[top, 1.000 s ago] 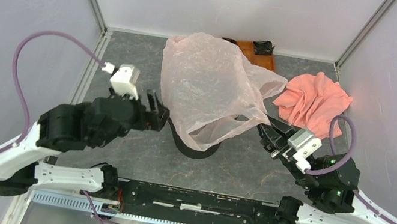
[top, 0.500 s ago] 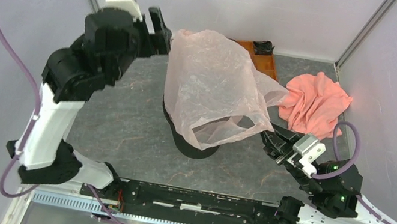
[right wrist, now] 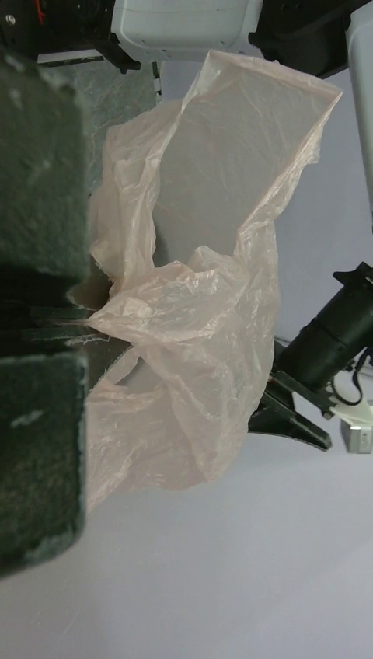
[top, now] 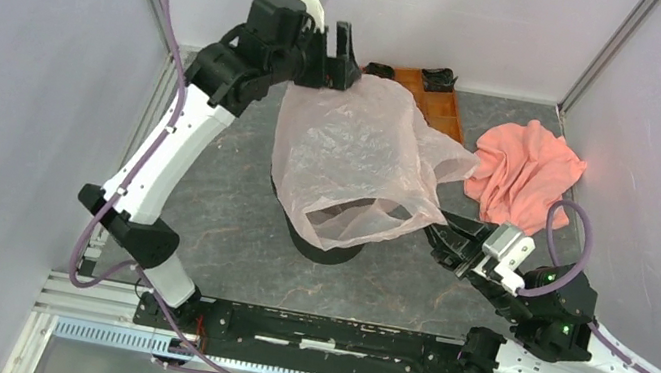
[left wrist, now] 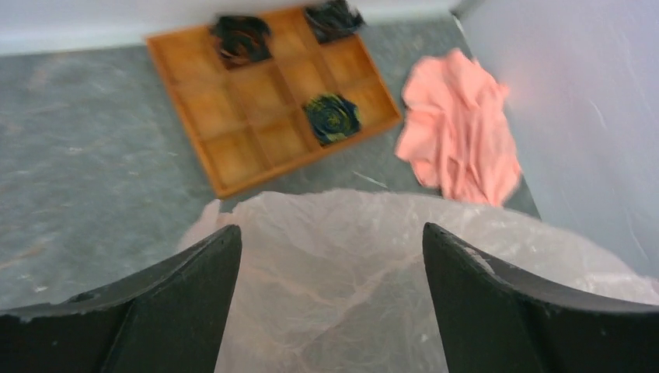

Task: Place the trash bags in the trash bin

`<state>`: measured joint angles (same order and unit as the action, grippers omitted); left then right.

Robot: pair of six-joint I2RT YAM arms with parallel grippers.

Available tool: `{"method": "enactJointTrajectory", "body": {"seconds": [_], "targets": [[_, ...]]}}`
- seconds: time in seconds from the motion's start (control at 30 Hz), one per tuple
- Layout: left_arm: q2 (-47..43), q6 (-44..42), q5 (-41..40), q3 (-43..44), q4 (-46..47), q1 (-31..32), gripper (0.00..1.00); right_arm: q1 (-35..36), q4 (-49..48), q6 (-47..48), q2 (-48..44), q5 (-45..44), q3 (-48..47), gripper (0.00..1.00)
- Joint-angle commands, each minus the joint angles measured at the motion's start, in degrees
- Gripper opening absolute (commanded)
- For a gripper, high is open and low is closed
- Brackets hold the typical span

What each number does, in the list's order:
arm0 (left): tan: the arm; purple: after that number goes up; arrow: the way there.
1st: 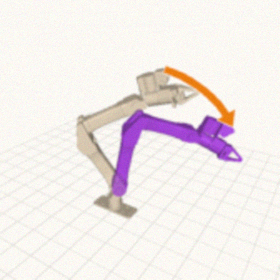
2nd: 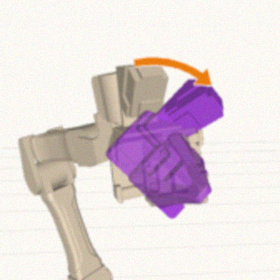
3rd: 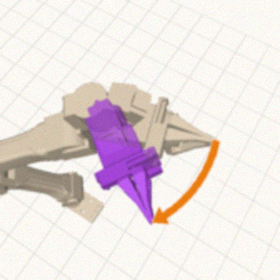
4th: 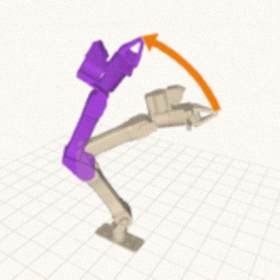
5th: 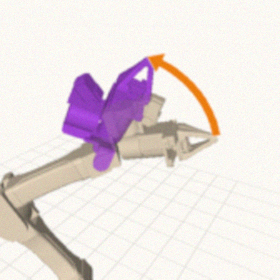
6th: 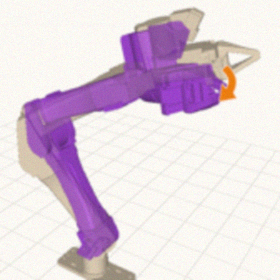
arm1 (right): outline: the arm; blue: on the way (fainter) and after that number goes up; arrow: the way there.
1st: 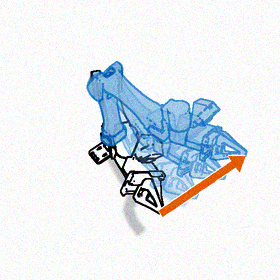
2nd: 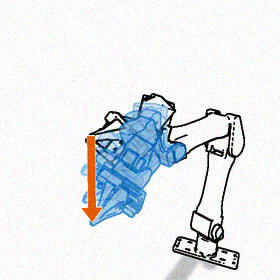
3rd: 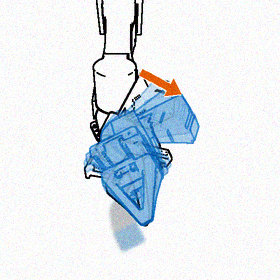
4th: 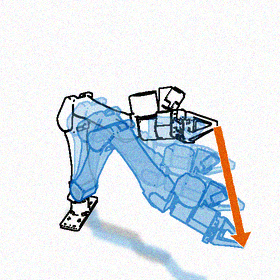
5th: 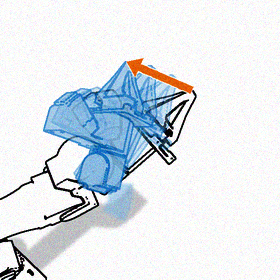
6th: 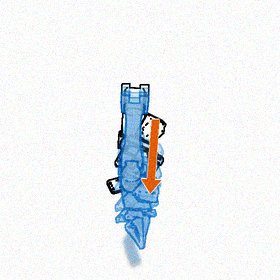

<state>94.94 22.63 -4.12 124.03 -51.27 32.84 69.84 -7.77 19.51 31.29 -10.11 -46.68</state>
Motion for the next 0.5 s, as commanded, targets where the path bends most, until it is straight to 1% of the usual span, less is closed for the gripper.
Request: {"method": "enactJointTrajectory", "body": {"seconds": [0.0, 0.03, 0.1, 0.2, 0.3, 0.37, 0.47], "targets": [[-11.23, 2.93, 18.78, -14.73, 15.03, -0.13, 0.85, 0.03, -0.77, -1.14, -0.26, 1.01, 0.77, 0.00], [-15.35, 4.94, 20.17, -19.83, 18.71, -0.10, 0.80, -0.01, -1.04, -1.27, -0.22, 0.94, 0.88, 0.00], [-21.88, 7.72, 20.24, -27.67, 23.59, -0.13, 0.69, 0.02, -1.83, -1.55, -0.14, 1.18, 1.10, 0.00], [-27.47, 10.06, 20.22, -35.07, 24.62, 0.01, 0.66, 0.01, -2.75, -2.08, 0.63, 1.60, 1.32, 0.00], [-30.13, 10.90, 20.09, -42.58, 24.73, 0.61, 0.64, 0.00, -4.49, -2.58, 1.76, 2.00, 1.32, 0.01], [-30.99, 10.94, 19.11, -47.06, 25.21, 1.40, 0.62, -0.01, -6.90, -3.52, 3.05, 0.10, 0.88, 0.00], [-30.04, 10.77, 17.55, -50.71, 25.68, 2.76, 0.61, 0.03, -10.88, -5.44, 6.16, -4.37, -1.28, 0.00]]}}
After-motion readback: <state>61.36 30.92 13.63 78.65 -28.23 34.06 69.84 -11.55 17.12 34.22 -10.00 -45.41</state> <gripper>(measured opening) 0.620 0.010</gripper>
